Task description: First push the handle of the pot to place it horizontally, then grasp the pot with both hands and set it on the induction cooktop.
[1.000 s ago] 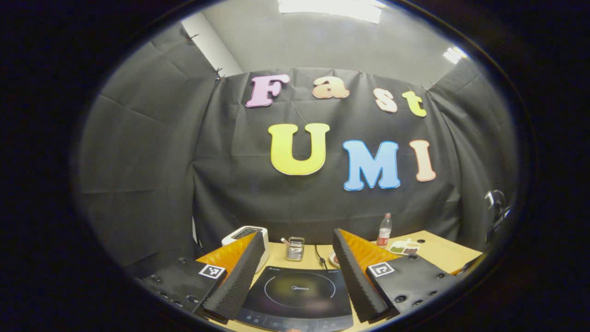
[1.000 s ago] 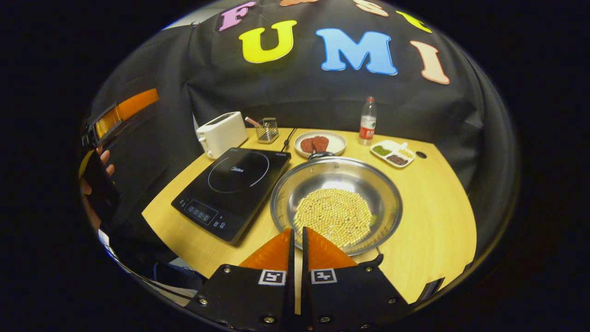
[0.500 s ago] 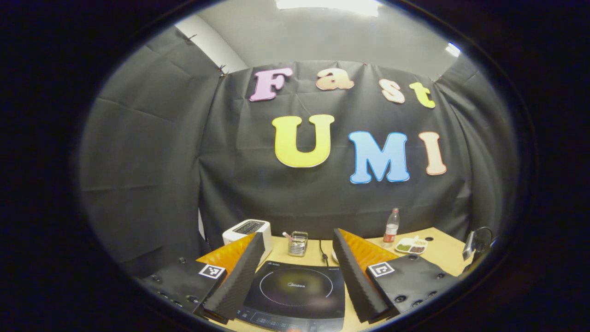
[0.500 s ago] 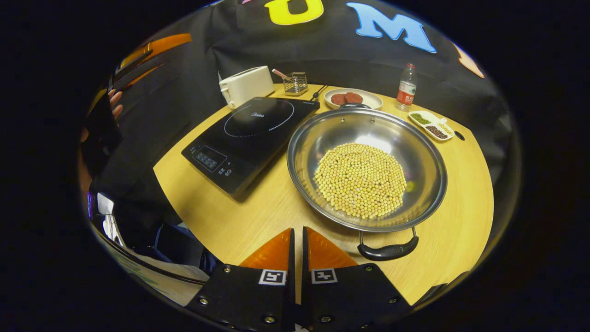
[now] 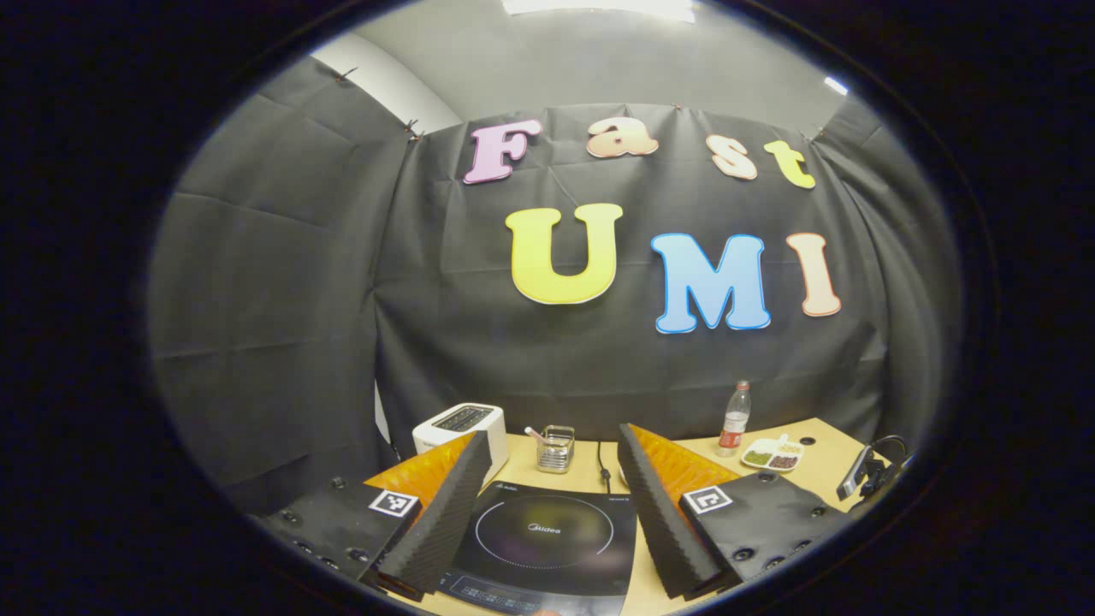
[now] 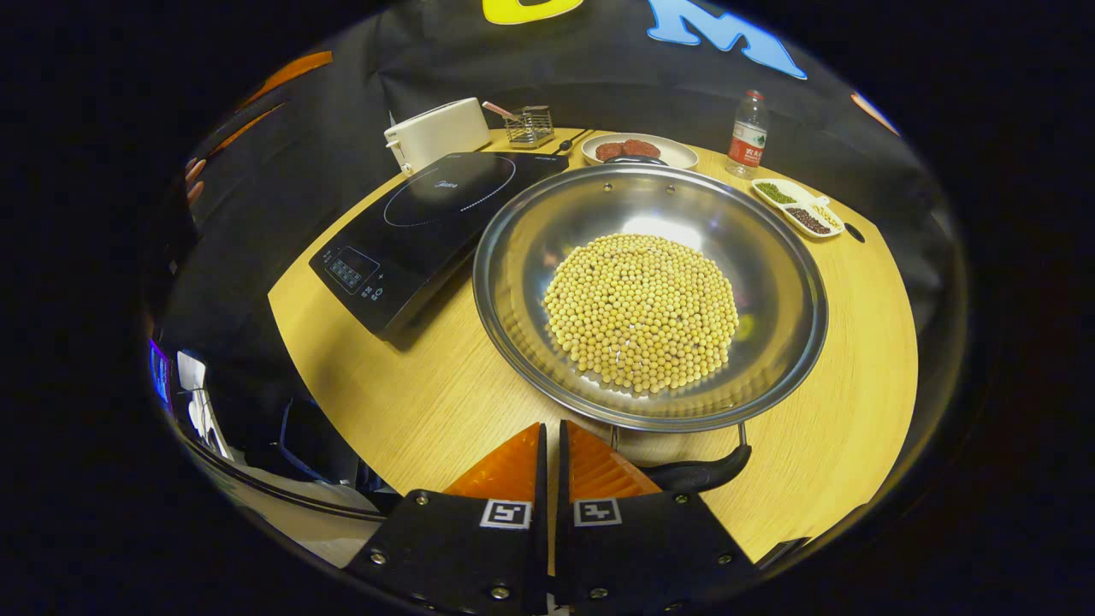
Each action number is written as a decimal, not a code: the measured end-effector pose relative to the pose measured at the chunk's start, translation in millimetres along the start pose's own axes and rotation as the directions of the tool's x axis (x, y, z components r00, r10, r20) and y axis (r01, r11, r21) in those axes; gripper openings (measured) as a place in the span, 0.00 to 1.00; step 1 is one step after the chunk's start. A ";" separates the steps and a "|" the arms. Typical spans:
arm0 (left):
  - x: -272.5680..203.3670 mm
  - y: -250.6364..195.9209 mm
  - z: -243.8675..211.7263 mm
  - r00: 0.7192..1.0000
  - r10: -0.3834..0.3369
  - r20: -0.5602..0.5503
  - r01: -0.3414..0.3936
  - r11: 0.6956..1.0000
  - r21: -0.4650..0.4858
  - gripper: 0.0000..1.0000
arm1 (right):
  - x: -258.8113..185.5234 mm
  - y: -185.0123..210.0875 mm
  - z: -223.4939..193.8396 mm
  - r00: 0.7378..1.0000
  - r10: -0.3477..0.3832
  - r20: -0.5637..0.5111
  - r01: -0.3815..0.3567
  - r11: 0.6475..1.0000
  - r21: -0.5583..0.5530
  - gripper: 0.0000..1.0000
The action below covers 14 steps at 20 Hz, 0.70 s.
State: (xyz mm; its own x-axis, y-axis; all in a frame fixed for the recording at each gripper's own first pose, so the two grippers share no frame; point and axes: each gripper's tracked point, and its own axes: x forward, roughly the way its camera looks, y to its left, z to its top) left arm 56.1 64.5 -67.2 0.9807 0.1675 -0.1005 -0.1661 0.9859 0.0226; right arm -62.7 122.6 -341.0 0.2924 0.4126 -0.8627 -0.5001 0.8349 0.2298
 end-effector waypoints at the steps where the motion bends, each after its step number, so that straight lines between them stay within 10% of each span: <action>1: 0.7 -4.5 -0.1 1.000 -0.002 -0.001 0.002 1.000 -0.002 0.99 | -1.2 -0.6 -0.9 1.000 0.007 0.002 -0.007 1.000 0.007 0.01; 14: 13.3 -51.6 -6.6 0.999 -0.052 -0.018 0.052 0.999 0.006 0.99 | -7.3 -63.8 -6.8 0.997 -0.081 -0.003 0.081 0.996 0.034 0.01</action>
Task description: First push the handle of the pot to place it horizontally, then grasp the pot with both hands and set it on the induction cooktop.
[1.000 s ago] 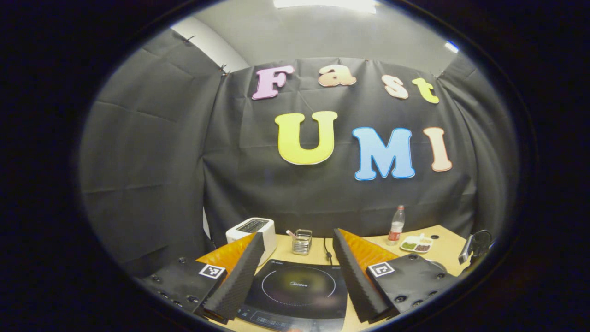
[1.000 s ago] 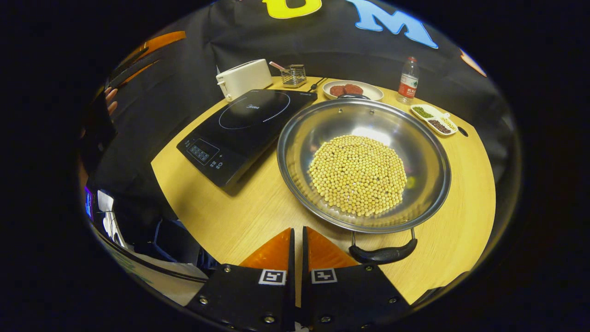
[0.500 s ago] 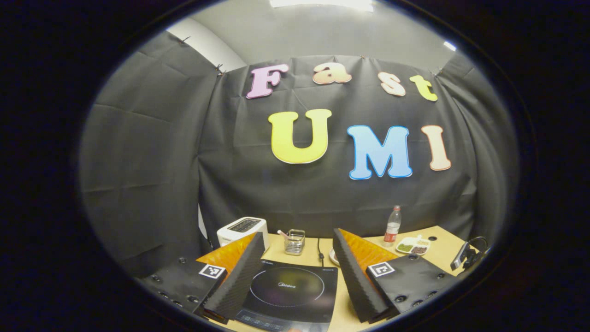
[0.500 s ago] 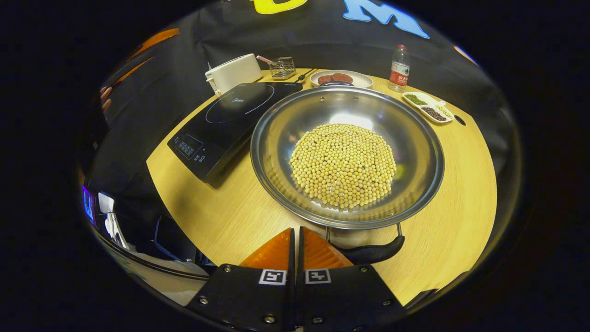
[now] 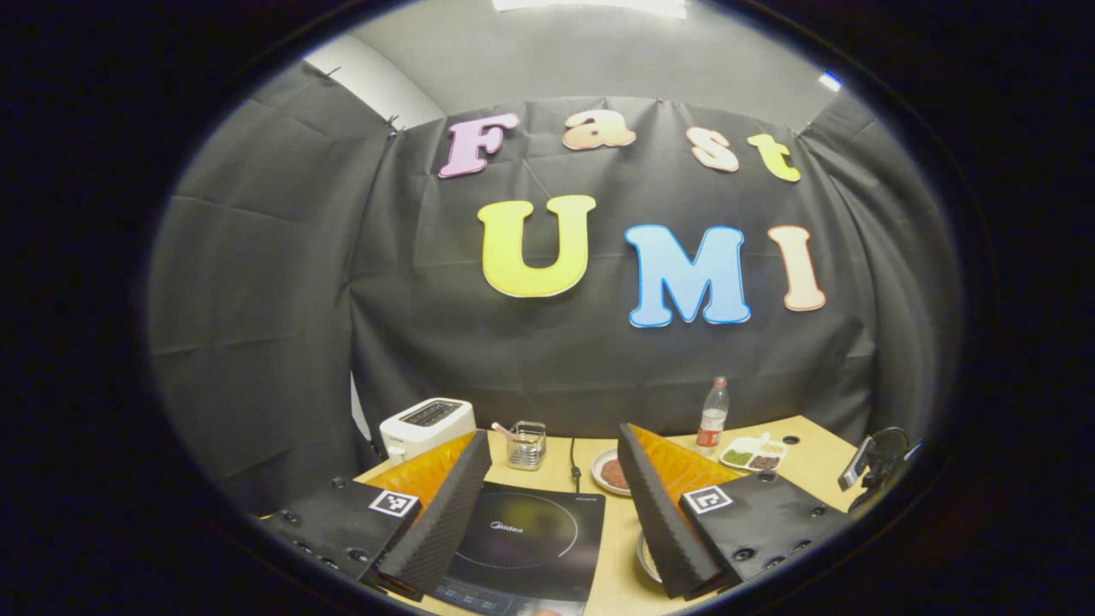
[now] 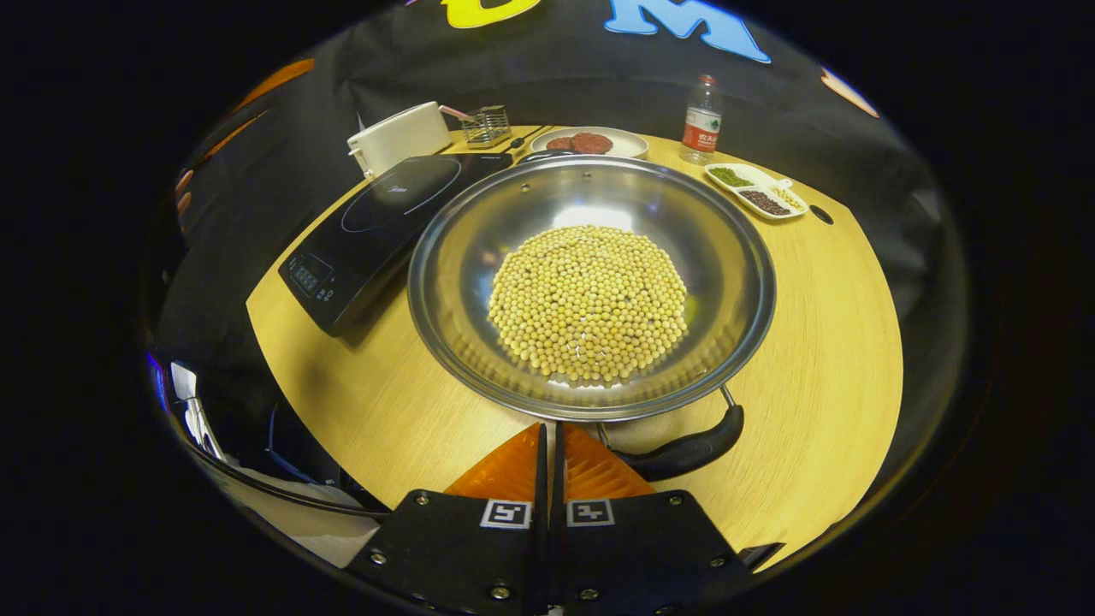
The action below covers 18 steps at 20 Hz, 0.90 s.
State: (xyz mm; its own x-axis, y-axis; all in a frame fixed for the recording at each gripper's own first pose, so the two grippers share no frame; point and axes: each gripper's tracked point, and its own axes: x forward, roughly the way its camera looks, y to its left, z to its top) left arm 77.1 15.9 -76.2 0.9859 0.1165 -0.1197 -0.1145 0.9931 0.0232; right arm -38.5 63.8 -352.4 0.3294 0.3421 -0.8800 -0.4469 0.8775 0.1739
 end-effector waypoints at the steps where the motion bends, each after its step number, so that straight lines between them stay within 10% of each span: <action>1: 0.8 -3.0 -0.4 1.000 -0.003 0.000 0.003 1.000 0.002 0.98 | 0.2 -5.6 0.6 1.000 -0.005 -0.002 0.005 1.000 0.002 0.01; 18: 7.5 -9.0 -4.0 0.999 0.030 -0.030 -0.029 0.999 0.033 0.99 | 14.7 -96.6 13.1 0.993 -0.118 -0.027 0.119 0.992 0.029 0.01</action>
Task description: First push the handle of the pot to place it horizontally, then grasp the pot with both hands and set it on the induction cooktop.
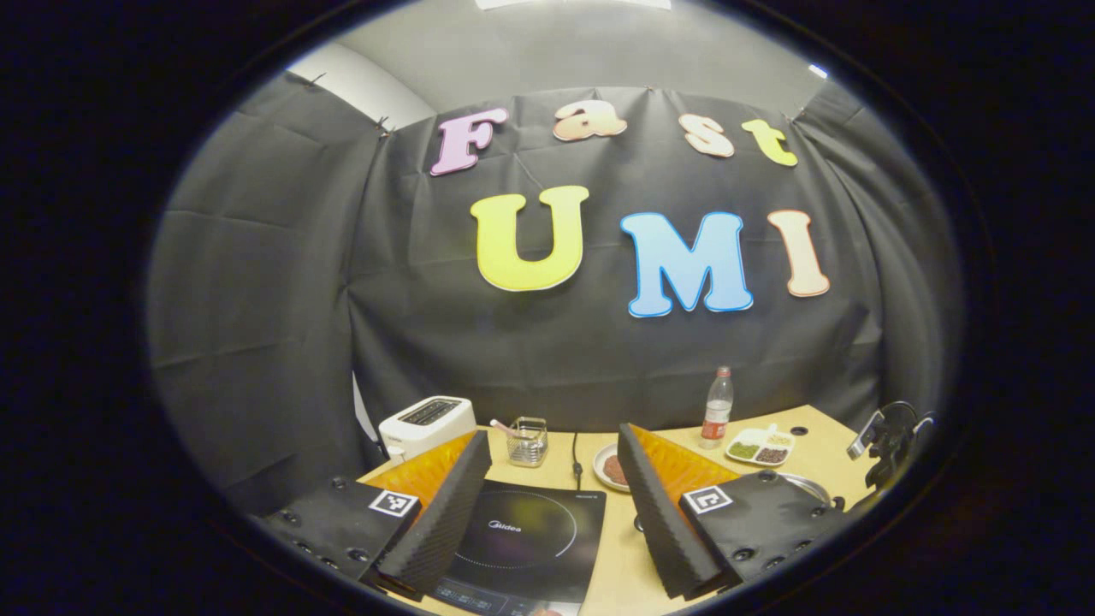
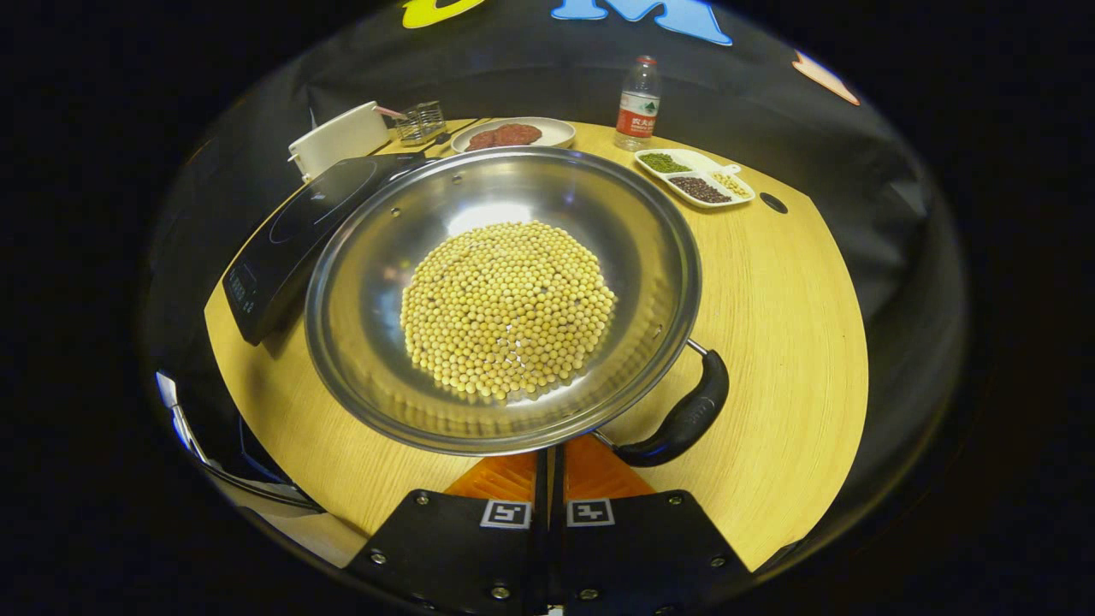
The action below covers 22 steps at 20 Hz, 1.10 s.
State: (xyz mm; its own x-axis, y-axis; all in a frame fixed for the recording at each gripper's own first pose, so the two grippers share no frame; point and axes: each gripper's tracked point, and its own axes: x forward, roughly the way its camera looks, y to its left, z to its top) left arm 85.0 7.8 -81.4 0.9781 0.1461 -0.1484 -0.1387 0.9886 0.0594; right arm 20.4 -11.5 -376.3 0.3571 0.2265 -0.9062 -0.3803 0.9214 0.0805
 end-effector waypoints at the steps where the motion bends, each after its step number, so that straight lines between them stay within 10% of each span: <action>1: 0.2 0.8 -1.6 1.000 0.004 0.000 -0.004 1.000 0.002 0.99 | 2.2 -4.5 1.4 1.000 -0.007 0.003 0.007 1.000 0.007 0.01; 22: -16.1 14.2 -15.9 0.995 0.094 -0.040 -0.092 0.995 0.033 0.96 | 25.2 -82.6 60.4 0.984 -0.138 0.114 0.095 0.942 0.322 0.01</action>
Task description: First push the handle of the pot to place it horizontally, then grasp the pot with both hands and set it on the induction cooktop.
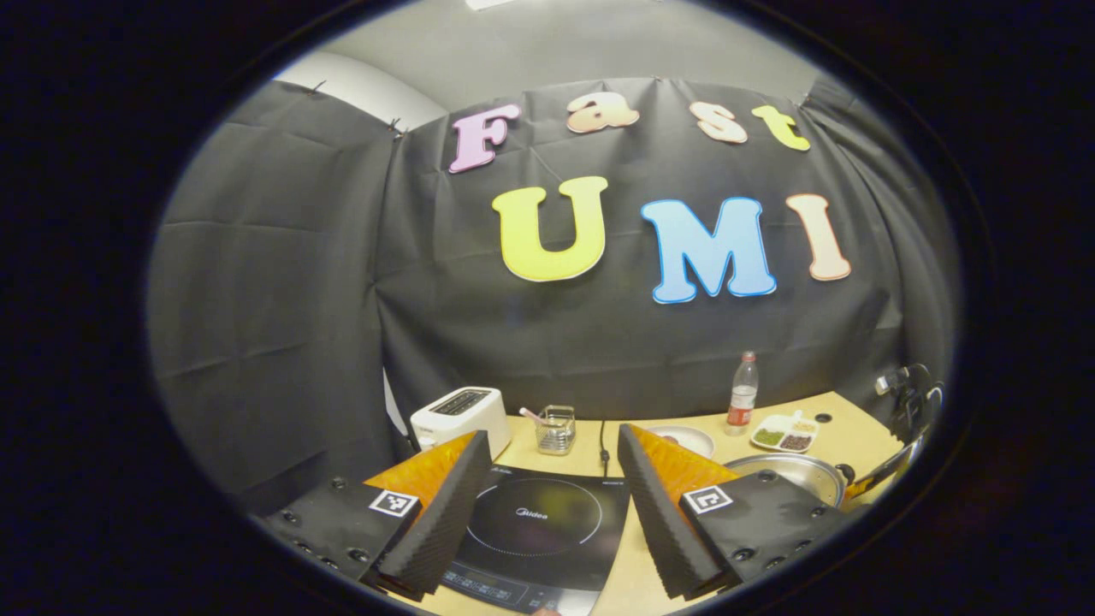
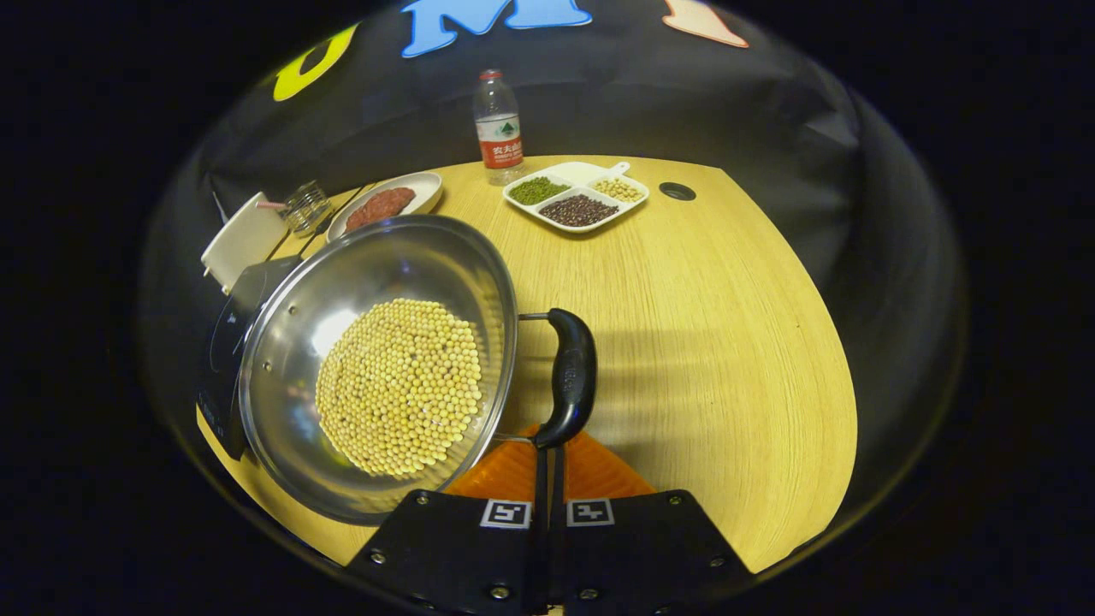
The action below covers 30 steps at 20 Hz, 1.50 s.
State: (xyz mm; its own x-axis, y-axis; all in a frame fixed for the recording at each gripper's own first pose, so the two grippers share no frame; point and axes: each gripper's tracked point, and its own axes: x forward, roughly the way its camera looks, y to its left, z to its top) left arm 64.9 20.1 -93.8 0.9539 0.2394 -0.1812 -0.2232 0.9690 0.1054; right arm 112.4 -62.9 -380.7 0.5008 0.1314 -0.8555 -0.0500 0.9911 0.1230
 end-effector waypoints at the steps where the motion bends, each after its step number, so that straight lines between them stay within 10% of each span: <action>1: 0.0 -0.7 -1.3 1.000 0.001 -0.004 -0.001 1.000 0.000 0.97 | -0.2 -3.1 4.3 1.000 -0.011 0.020 0.011 1.000 0.013 0.01; 9: 11.3 -21.4 -27.1 0.998 -0.050 -0.048 0.050 0.999 0.010 0.94 | -44.1 -12.1 25.3 0.984 -0.030 0.174 0.024 0.999 0.037 0.08; 10: 13.7 -26.2 -29.6 0.997 -0.062 -0.053 0.063 0.998 0.010 0.94 | -50.8 -7.2 30.4 0.978 -0.008 0.210 -0.002 0.999 0.050 0.18; 13: 20.9 -45.6 -36.5 0.992 -0.111 -0.062 0.111 0.994 0.002 0.94 | -66.8 -6.2 52.0 0.945 -0.004 0.326 -0.012 0.999 0.049 0.96; 30: 87.6 -154.9 -164.8 0.902 -0.294 -0.315 0.291 0.955 -0.057 0.98 | -48.1 -5.9 58.5 0.933 0.003 0.361 -0.006 1.000 0.009 0.97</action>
State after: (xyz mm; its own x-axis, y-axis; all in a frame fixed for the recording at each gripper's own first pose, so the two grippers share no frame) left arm 150.0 -99.1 -287.1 0.8631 -0.0501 -0.5026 0.0534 0.9985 -0.0077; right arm 139.1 -76.1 -310.9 0.7789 0.1184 -0.6158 -0.0453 0.9901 0.1331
